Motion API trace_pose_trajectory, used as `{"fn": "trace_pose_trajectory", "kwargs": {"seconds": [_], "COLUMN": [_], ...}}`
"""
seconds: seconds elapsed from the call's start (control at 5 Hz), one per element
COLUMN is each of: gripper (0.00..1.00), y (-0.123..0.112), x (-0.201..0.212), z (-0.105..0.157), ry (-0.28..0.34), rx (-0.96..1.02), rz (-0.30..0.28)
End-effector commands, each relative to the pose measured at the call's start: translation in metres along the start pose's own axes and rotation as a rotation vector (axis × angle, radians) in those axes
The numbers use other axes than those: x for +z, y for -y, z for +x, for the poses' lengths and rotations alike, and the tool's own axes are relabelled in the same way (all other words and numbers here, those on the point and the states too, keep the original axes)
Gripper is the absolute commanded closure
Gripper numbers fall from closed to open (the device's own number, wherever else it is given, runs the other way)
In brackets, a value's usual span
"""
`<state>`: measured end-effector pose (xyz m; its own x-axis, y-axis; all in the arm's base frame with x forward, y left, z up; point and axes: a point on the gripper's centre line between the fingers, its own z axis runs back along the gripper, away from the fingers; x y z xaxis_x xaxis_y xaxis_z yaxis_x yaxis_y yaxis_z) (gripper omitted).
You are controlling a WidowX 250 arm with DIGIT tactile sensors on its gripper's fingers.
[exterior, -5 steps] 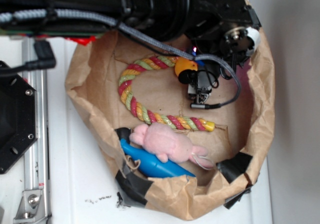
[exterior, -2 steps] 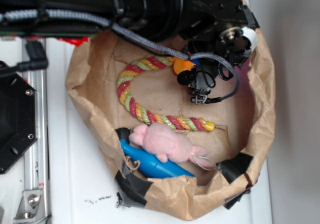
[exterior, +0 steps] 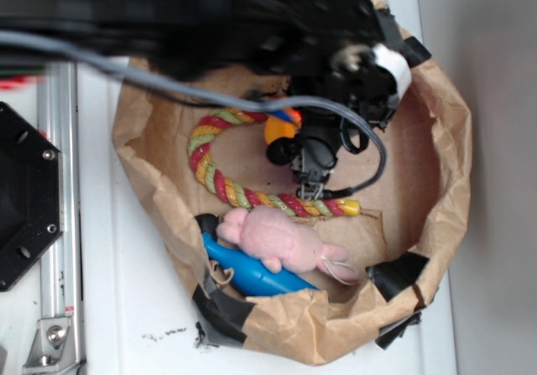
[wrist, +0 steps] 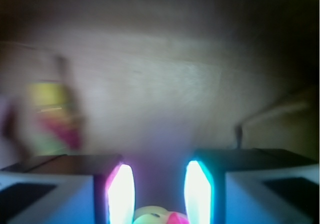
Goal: Grab the yellow duck.
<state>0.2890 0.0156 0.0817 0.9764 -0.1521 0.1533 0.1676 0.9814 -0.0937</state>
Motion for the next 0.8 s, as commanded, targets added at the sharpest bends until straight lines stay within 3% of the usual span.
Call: {"fn": "trace_pose_trajectory", "kwargs": {"seconds": [0.0,0.4,0.6], "gripper": [1.00,1.00,1.00], "y": [0.043,0.027,0.020], "x": [0.066,0.077,0.071], "z": [-0.003,0.000,-0.005], "ry": [0.106,0.116,0.077], "rx": [0.052,0.132,0.161], "rz": [-0.038,-0.024,-0.031]}}
